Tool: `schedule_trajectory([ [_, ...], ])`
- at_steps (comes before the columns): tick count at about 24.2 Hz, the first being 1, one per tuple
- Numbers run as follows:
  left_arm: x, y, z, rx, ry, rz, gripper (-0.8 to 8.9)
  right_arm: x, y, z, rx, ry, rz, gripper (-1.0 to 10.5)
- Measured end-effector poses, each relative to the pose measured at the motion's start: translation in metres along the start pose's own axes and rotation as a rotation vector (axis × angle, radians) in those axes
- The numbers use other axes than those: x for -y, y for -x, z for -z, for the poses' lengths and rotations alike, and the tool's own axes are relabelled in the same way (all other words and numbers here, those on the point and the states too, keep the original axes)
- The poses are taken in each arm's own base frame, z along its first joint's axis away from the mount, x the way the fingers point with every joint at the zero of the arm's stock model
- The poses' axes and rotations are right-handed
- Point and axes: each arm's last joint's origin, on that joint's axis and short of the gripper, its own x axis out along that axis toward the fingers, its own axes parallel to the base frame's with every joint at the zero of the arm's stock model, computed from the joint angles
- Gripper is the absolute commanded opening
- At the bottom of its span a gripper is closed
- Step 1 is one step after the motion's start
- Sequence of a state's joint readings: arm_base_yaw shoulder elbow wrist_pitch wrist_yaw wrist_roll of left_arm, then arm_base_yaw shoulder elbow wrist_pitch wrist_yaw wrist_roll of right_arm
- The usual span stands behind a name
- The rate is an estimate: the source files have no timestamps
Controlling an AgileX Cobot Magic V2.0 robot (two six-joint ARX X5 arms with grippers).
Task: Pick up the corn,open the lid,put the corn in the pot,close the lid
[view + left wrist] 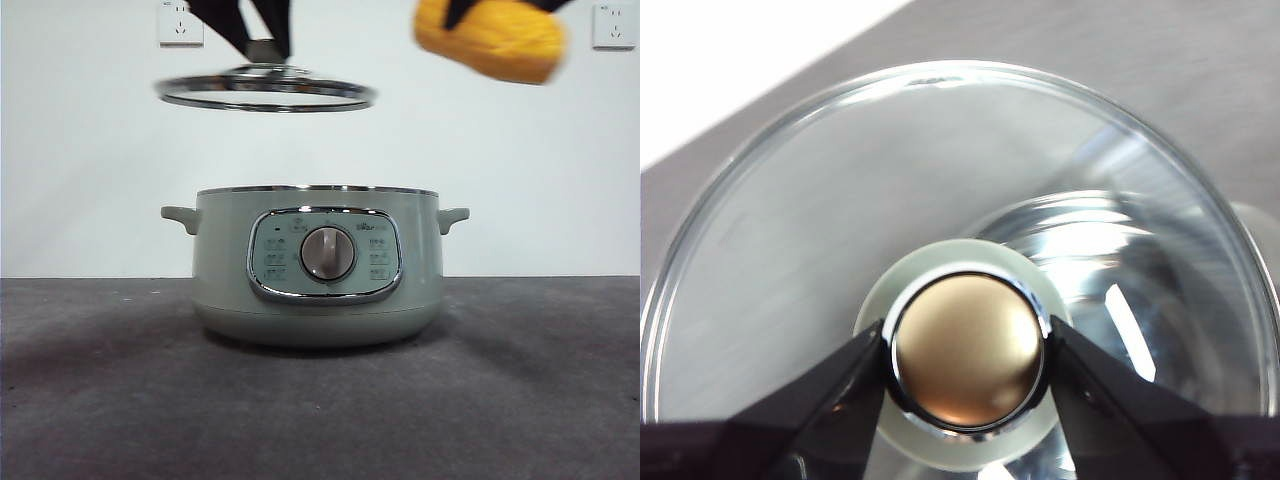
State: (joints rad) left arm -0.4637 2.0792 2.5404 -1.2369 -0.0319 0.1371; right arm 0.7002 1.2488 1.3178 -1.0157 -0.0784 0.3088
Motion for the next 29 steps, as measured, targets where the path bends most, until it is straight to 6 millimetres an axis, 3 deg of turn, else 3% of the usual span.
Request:
schedule_trajectory([
  [7, -0.04, 0.002, 0.01, -0.043, 0.056, -0.083, -0.08, -0.018, -0.026, -0.063, -0.005, 0.042, 0.002, -0.1],
  [12, -0.088, 0.006, 0.022, -0.059, 0.135, -0.165, -0.08, -0.029, -0.069, -0.119, -0.014, 0.102, 0.019, -0.1],
  [15, -0.115, 0.011, 0.032, -0.073, 0.187, -0.206, -0.08, -0.025, -0.098, -0.142, -0.01, 0.103, 0.048, -0.1],
  [21, -0.147, 0.018, 0.046, -0.07, 0.258, -0.177, -0.08, 0.017, -0.182, -0.152, -0.114, 0.028, 0.104, -0.1],
  [29, -0.153, 0.02, 0.048, -0.064, 0.271, -0.167, -0.08, 0.026, -0.226, -0.146, -0.174, 0.018, 0.102, -0.1],
])
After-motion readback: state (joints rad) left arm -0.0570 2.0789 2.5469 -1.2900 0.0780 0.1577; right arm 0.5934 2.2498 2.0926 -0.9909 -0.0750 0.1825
